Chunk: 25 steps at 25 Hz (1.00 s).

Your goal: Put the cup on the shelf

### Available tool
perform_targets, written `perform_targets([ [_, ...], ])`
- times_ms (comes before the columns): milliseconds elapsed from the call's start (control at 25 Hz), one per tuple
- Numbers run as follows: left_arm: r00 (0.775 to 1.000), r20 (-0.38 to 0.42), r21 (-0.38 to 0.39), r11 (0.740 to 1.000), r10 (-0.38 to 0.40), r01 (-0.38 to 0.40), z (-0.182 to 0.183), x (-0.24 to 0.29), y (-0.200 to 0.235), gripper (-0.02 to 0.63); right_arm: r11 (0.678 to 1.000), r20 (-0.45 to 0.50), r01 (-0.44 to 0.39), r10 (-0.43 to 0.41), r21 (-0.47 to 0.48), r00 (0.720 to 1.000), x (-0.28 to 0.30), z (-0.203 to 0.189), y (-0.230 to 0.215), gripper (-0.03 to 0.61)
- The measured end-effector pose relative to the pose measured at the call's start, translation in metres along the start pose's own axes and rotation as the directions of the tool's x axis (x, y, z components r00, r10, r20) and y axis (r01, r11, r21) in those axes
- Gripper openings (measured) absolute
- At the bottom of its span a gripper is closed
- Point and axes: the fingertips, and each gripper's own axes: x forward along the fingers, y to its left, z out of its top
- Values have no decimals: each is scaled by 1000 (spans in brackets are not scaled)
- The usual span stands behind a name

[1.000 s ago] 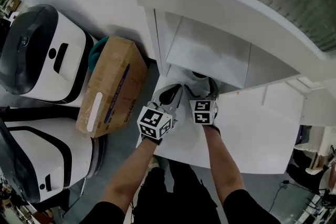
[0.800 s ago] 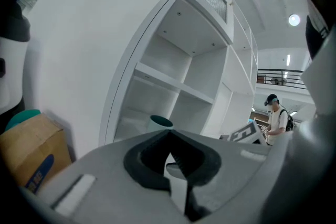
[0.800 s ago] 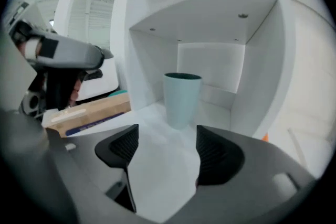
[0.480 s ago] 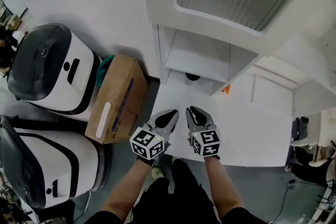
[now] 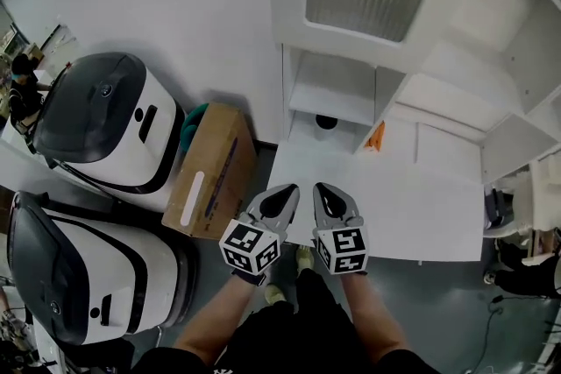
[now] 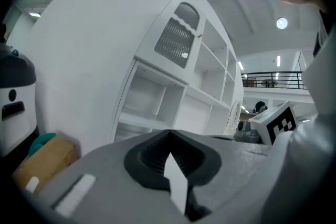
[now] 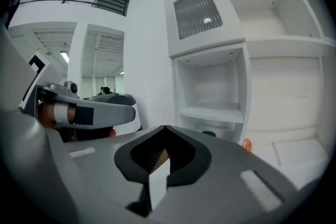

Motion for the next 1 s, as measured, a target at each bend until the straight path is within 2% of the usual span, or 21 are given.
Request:
perform_targets([
  [200,998,58,29,999,-14,12,34,-38,-24,5,1000,70,7,-7,1,998,-35,35,21,23],
  [320,997,68,32,999,-23,21,41,-57,-41,5,1000,92,3,-4,3,996,-58,47,35,23],
  [800,995,97,88,996,-29,21,55,-99,-64,5,1000,125,-29,29,-2,992,-90,64,73,21],
  [1000,993,115,94,995,-25,14,62,-106,-61,5,994,132,-92,84,56,988,-89,69,83,21],
])
